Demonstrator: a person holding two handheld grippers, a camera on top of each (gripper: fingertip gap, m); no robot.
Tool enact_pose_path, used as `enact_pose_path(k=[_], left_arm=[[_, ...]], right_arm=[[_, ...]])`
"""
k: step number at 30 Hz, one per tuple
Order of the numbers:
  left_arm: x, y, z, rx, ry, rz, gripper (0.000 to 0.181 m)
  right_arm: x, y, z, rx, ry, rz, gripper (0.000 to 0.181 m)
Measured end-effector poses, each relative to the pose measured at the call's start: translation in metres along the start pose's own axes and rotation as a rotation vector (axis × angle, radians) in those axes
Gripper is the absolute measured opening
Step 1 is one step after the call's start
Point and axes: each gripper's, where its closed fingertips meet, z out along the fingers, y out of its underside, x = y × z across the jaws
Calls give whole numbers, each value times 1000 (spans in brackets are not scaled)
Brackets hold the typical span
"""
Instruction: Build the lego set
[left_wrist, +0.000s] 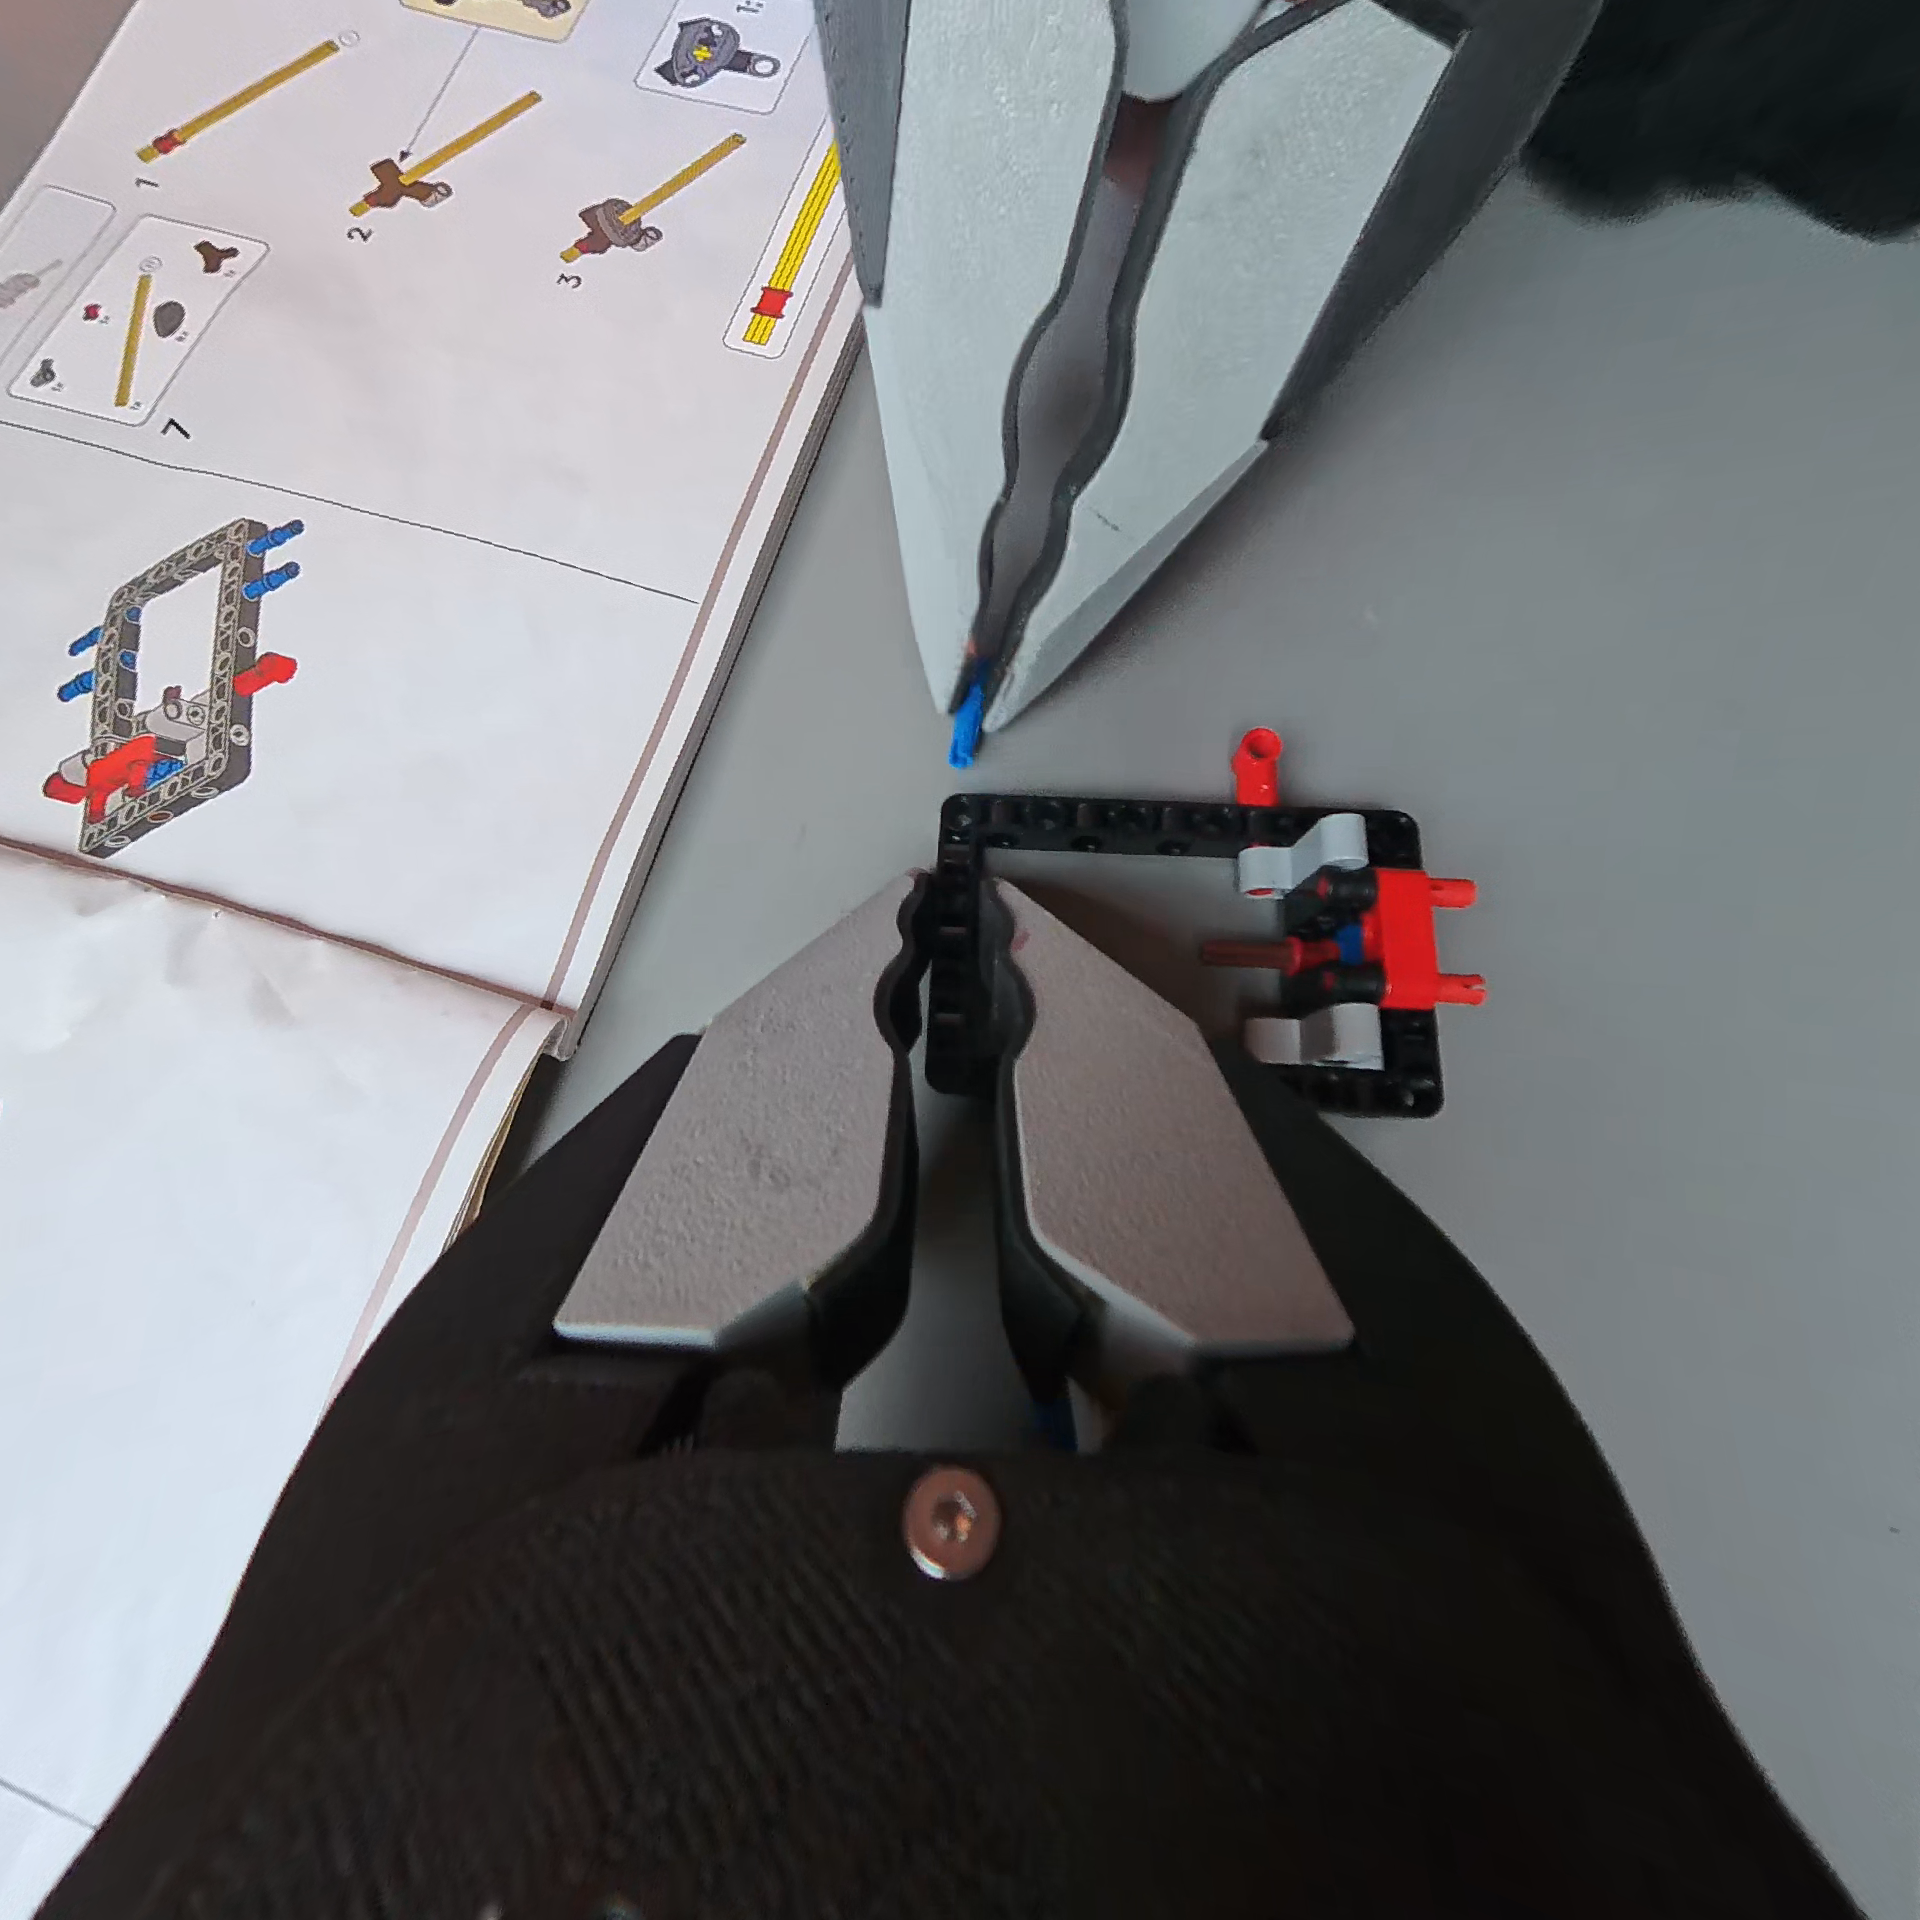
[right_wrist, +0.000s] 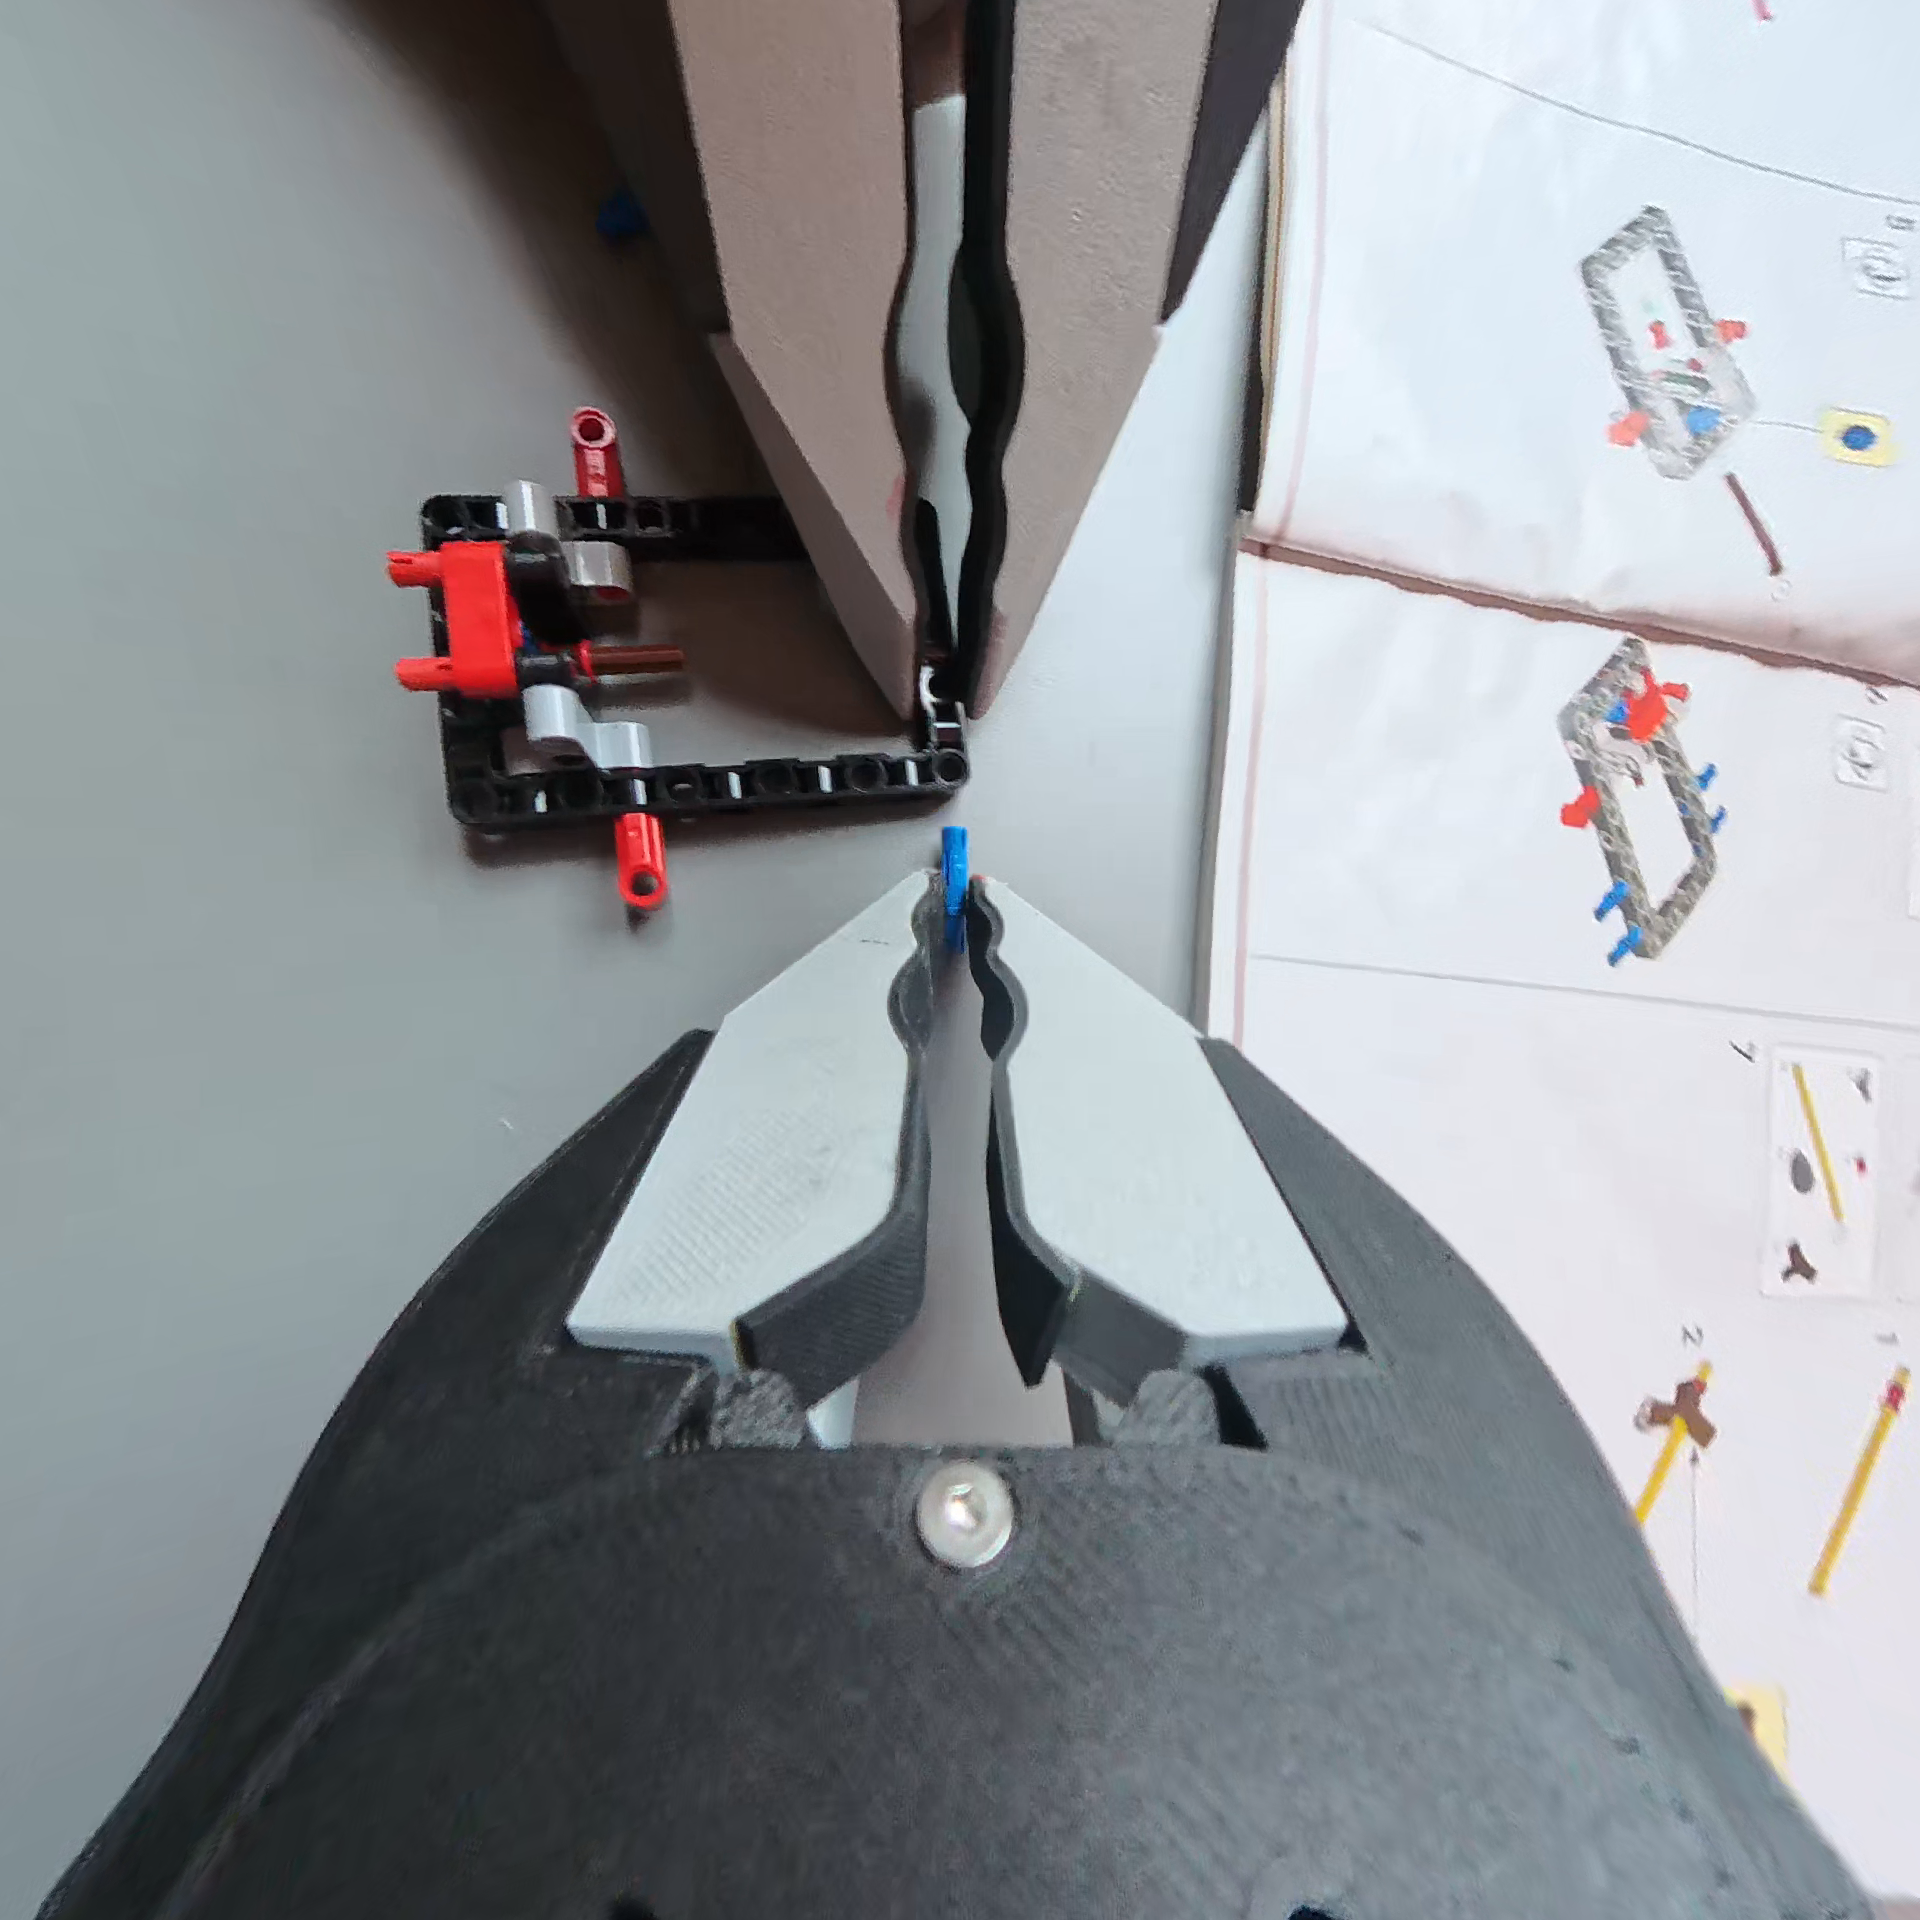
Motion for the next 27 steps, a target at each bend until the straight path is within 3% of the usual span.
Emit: enact_pose_path(k=[12,20,24,27], left_arm=[[10,-2,0,10,23,53,6],[15,-24,-14,168,44,123,5],[28,-44,-29,323,87,212,5],[33,-58,-42,440,71,302,5]], right_arm=[[-8,-11,-11,167,-6,128,13],[-4,-33,-36,358,-75,234,31],[-10,-49,-60,508,-176,254,37],[-22,-55,-68,539,-240,230,35]])
